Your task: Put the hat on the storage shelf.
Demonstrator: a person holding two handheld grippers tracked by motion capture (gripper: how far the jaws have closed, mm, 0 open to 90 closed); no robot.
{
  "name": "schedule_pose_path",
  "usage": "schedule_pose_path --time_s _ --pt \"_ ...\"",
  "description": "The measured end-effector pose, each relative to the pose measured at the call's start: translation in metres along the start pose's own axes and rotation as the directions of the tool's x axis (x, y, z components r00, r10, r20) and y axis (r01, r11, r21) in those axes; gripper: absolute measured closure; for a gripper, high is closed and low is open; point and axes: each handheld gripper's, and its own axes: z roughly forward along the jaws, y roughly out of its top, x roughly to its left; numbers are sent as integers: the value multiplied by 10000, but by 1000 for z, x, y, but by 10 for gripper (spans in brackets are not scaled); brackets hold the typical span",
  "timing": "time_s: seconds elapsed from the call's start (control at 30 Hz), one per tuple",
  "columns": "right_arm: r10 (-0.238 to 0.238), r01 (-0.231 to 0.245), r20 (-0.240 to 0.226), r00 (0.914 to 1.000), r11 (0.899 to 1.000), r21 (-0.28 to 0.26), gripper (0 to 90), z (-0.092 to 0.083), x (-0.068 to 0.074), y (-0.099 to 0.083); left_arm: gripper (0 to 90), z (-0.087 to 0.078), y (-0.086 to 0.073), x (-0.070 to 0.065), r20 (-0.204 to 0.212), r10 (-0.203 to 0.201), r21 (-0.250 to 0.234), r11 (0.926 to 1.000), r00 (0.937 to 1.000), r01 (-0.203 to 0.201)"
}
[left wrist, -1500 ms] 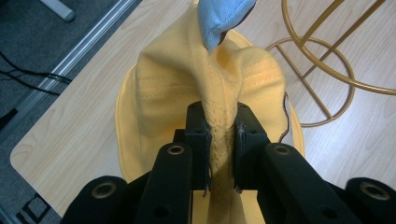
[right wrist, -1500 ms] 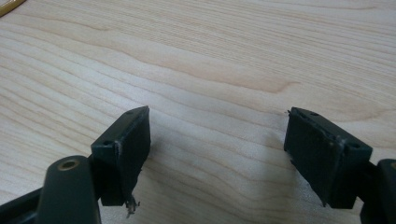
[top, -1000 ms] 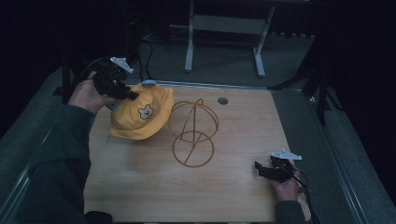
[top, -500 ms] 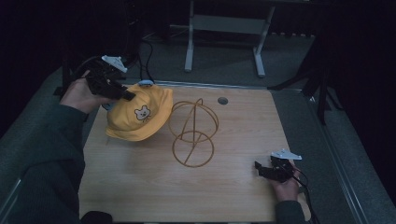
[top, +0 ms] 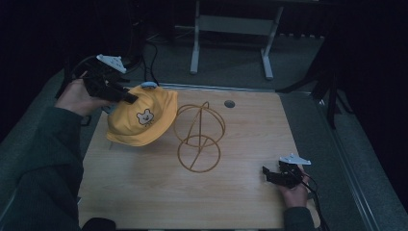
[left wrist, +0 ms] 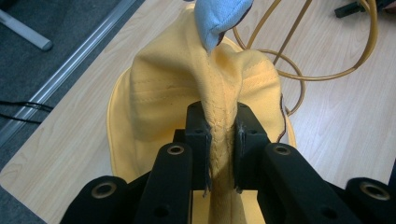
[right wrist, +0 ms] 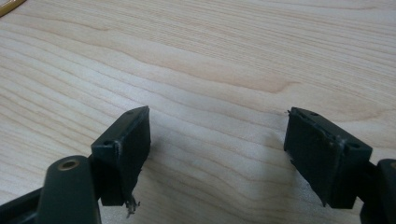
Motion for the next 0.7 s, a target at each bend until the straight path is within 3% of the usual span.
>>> schedule_pose_path --time_s 0.7 --pt "6 -6 -2 10000 10000 3 227 0 0 0 791 -29 2 0 186 -23 -827 9966 9998 38"
